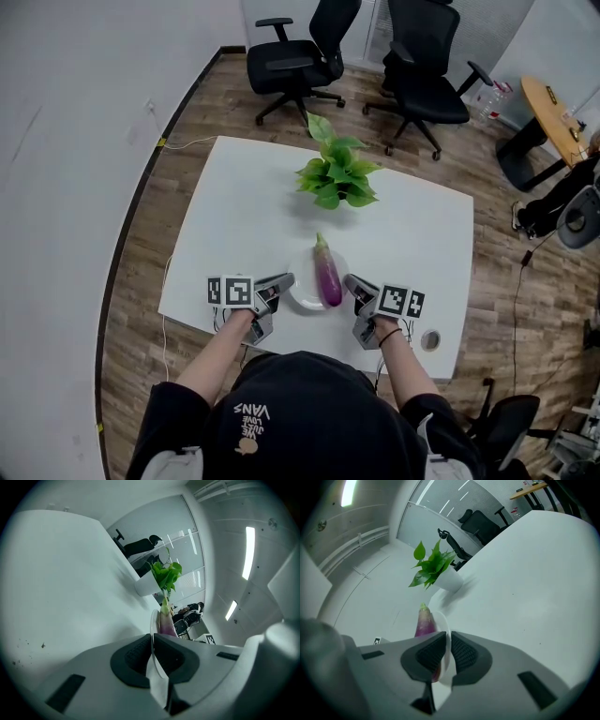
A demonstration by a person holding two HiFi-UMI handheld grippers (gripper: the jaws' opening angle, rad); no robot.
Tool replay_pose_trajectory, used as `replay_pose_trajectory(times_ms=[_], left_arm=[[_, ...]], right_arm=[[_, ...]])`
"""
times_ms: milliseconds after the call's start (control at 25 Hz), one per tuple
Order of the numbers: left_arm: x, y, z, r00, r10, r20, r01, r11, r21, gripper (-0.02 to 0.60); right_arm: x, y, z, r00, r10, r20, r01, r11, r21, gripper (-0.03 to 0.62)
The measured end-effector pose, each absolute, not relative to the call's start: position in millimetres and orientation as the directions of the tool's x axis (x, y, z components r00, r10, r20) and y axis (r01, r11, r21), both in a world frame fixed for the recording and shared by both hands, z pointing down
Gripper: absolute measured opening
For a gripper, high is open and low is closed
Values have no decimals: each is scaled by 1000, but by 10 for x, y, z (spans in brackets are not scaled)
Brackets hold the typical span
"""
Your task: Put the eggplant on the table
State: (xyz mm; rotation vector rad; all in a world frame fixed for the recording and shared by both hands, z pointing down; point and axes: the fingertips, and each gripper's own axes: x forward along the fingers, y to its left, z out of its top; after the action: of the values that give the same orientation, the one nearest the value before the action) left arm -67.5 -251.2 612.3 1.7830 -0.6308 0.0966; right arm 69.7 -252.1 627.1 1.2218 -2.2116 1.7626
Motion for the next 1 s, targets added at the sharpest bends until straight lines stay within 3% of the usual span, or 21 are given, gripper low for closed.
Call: replay_pose_trajectory(times_ms=[1000], left_arm=[[-598, -2544, 6519, 833, -295, 468, -518, -120, 847, 26]], right_arm=[[745, -2529, 6705, -660, -466, 589, -660, -13, -751, 37]])
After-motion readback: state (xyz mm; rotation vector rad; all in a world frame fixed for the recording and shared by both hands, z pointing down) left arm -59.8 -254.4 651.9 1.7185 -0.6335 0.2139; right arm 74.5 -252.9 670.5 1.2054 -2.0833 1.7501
